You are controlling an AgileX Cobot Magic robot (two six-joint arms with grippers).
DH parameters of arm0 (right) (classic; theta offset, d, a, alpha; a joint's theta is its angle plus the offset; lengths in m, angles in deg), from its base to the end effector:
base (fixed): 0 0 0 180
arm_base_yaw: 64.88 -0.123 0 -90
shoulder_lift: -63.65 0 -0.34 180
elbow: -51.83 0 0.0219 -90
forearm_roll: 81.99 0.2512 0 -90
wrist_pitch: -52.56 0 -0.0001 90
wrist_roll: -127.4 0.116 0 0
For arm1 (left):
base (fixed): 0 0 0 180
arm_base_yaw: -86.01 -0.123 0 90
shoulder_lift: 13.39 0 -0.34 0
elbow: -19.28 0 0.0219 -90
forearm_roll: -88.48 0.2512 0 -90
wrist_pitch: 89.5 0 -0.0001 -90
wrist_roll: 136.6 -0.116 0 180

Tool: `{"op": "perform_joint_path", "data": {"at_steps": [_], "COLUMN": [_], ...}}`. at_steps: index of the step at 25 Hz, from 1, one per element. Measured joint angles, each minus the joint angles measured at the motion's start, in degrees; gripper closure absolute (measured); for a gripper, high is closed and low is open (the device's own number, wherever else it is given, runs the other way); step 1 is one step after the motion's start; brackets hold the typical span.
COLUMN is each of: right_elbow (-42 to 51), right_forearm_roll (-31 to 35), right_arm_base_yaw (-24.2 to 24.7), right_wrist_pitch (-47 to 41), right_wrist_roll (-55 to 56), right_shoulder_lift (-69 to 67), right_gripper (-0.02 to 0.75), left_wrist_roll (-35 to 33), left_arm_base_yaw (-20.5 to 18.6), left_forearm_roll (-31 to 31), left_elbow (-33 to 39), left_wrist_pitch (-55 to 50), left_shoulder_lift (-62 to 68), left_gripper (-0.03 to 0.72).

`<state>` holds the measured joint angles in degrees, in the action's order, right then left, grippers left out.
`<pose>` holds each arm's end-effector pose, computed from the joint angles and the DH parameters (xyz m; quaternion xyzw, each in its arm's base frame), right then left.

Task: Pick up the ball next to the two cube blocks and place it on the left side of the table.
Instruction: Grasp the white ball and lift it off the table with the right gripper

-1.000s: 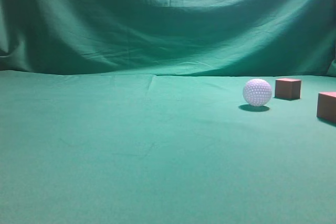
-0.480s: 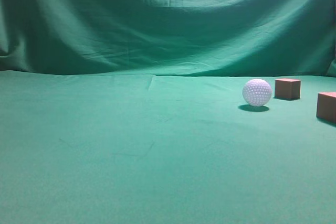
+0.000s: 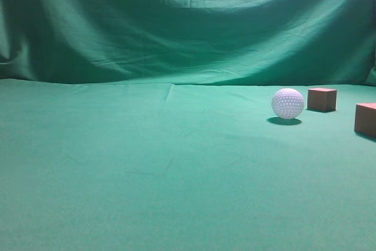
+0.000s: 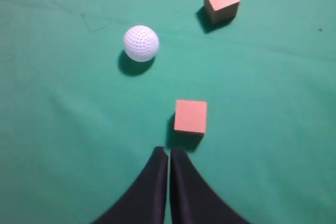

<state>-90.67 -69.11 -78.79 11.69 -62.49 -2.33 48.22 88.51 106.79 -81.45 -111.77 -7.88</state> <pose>0.1696 0.0595 0.3038 -0.1380 0.9377 0.1064 0.3006 0.0210 0.0129 0.1684 0.0665 0.7954 0.0983 0.5944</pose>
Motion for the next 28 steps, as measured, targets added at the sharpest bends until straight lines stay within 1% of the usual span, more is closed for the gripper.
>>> {"op": "perform_joint_path", "data": {"at_steps": [5, 7, 8, 9, 12, 14, 16, 17, 18, 23, 24, 26, 28], "right_elbow": [-9.06, -11.95, -13.52, -15.02, -18.98, -20.98, -22.84, -23.58, -24.08, -26.02, -26.35, -26.87, -27.42], "right_forearm_roll": [-0.78, -0.95, -0.95, -0.95, -0.95, -0.84, -0.62, -0.50, -0.50, -0.28, 0.10, 0.79, 1.00], "right_arm_base_yaw": [-5.63, -6.86, -7.01, -7.14, -7.14, -7.14, -7.14, -7.14, -7.14, -7.14, -7.14, -7.14, -7.14], "right_wrist_pitch": [-0.28, 0.69, 0.94, 1.21, 1.65, 2.17, 2.44, 2.71, 2.82, 4.36, 4.95, 6.15, 6.74], "right_wrist_roll": [-2.96, -3.94, -4.17, -4.32, -4.55, -4.55, -4.58, -4.58, -4.58, -4.67, -4.70, -4.79, -5.05], "right_shoulder_lift": [-14.13, -19.50, -22.32, -24.58, -31.59, -35.05, -38.10, -39.64, -41.12, -47.18, -48.00, -49.64, -50.44], "right_gripper": [0.738, 0.738, 0.702, 0.689, 0.482, 0.309, 0.168, 0.118, 0.087, 0.095, 0.144, 0.208, 0.294], "left_wrist_roll": [0.00, 0.00, 0.00, 0.00, 0.00, 0.00, 0.00, 0.00, 0.00, 0.00, 0.00, 0.00, 0.00], "left_arm_base_yaw": [0.00, 0.00, 0.00, 0.00, 0.00, 0.00, 0.00, 0.00, 0.00, 0.00, 0.00, 0.00, 0.00], "left_forearm_roll": [0.00, 0.00, 0.00, 0.00, 0.00, 0.00, 0.00, 0.00, 0.00, 0.00, 0.00, 0.00, 0.00], "left_elbow": [0.00, 0.00, 0.00, 0.00, 0.00, 0.00, 0.00, 0.00, 0.00, 0.00, 0.00, 0.00, 0.00], "left_wrist_pitch": [0.00, 0.00, 0.00, 0.00, 0.00, 0.00, 0.00, 0.00, 0.00, 0.00, 0.00, 0.00, 0.00], "left_shoulder_lift": [0.00, 0.00, 0.00, 0.00, 0.00, 0.00, 0.00, 0.00, 0.00, 0.00, 0.00, 0.00, 0.00], "left_gripper": [0.688, 0.688, 0.688, 0.688, 0.688, 0.688, 0.688, 0.688, 0.688, 0.688, 0.688, 0.688, 0.688]}}
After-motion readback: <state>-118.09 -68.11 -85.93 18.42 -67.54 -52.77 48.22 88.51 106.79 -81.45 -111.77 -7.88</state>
